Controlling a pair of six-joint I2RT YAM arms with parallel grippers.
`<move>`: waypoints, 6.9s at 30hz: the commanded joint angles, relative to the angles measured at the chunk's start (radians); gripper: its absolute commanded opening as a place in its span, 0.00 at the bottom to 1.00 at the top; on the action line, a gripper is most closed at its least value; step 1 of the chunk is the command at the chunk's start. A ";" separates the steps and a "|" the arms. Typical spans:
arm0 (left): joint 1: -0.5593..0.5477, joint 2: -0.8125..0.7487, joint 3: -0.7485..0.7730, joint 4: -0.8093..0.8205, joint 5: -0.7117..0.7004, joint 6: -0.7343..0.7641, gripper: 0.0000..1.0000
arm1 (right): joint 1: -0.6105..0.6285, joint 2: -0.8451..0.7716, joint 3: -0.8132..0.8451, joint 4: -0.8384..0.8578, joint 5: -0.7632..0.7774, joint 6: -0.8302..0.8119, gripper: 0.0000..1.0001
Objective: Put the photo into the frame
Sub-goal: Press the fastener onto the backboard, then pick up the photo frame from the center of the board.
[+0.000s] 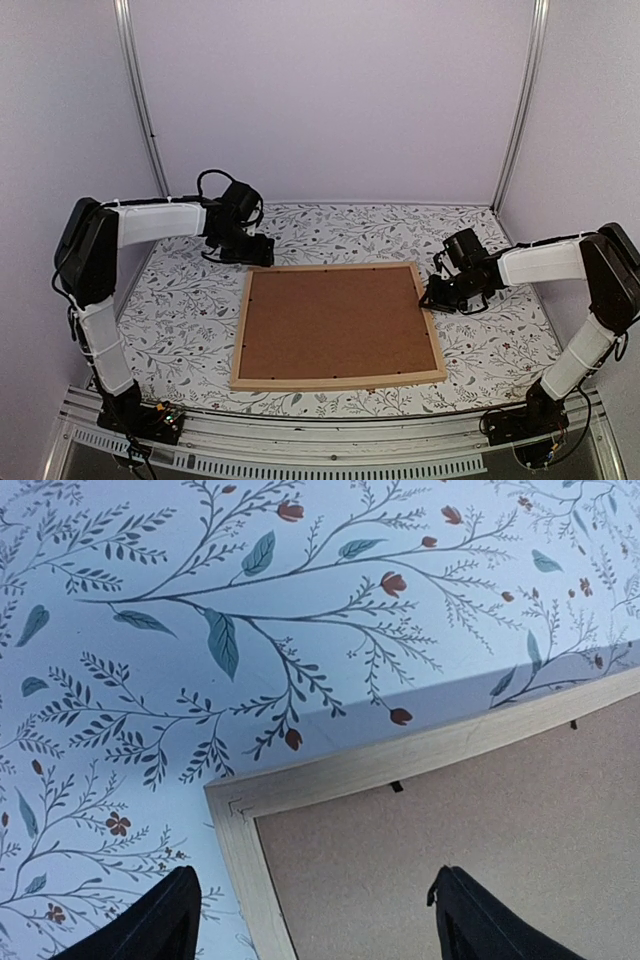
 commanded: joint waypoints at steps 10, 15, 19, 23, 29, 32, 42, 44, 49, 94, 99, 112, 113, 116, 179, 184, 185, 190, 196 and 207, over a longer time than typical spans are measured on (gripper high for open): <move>0.005 0.154 0.078 0.023 -0.016 0.040 0.83 | 0.019 0.069 -0.024 -0.020 -0.032 -0.003 0.06; 0.003 0.177 0.090 0.022 -0.036 0.036 0.82 | 0.019 0.060 -0.035 -0.020 -0.034 0.002 0.06; 0.002 0.192 0.103 0.025 -0.035 0.033 0.83 | 0.019 0.059 -0.039 -0.019 -0.035 0.002 0.06; 0.001 0.204 0.110 0.025 -0.034 0.033 0.82 | 0.019 0.056 -0.045 -0.016 -0.036 0.002 0.06; -0.014 0.208 0.099 0.009 -0.077 0.033 0.82 | 0.019 0.051 -0.053 -0.015 -0.034 0.003 0.06; -0.028 0.208 0.085 0.004 -0.109 0.031 0.82 | 0.020 0.054 -0.053 -0.011 -0.038 0.005 0.06; -0.059 0.249 0.077 0.004 -0.144 0.024 0.82 | 0.019 0.049 -0.059 -0.010 -0.040 0.007 0.06; -0.064 0.257 0.077 0.004 -0.144 0.025 0.82 | 0.019 0.047 -0.063 -0.010 -0.040 0.007 0.06; -0.069 0.269 0.077 -0.020 -0.154 0.018 0.82 | 0.019 0.045 -0.066 -0.009 -0.040 0.008 0.06; -0.020 -0.044 0.013 -0.087 -0.101 0.054 0.84 | 0.019 0.033 -0.048 -0.044 -0.003 0.030 0.05; -0.005 -0.123 -0.074 -0.067 -0.030 0.038 0.85 | 0.019 0.033 -0.017 -0.078 0.023 0.015 0.09; -0.176 -0.410 -0.370 0.127 0.197 0.063 0.84 | 0.019 0.066 0.058 -0.115 0.024 -0.048 0.28; -0.209 -0.415 -0.376 0.138 0.195 0.074 0.84 | 0.019 0.074 0.070 -0.118 0.025 -0.051 0.24; -0.322 -0.404 -0.372 0.168 0.192 0.099 0.84 | 0.019 0.110 0.121 -0.126 0.033 -0.069 0.15; -0.704 -0.005 0.028 0.129 0.124 0.373 0.01 | -0.064 -0.237 -0.260 0.090 -0.450 0.077 0.71; -0.704 0.012 0.008 0.132 0.130 0.363 0.02 | -0.081 -0.238 -0.312 0.201 -0.533 0.130 0.62; -0.704 0.012 0.002 0.133 0.130 0.360 0.03 | -0.084 -0.237 -0.317 0.212 -0.538 0.136 0.59; -0.705 0.015 -0.031 0.146 0.121 0.352 0.06 | -0.100 -0.255 -0.318 0.218 -0.550 0.141 0.38; -0.707 0.024 -0.056 0.156 0.114 0.340 0.10 | -0.106 -0.304 -0.300 0.207 -0.557 0.138 0.23; -0.786 0.007 -0.055 0.162 -0.221 0.343 0.67 | -0.107 -0.318 -0.205 0.141 -0.584 0.137 0.08</move>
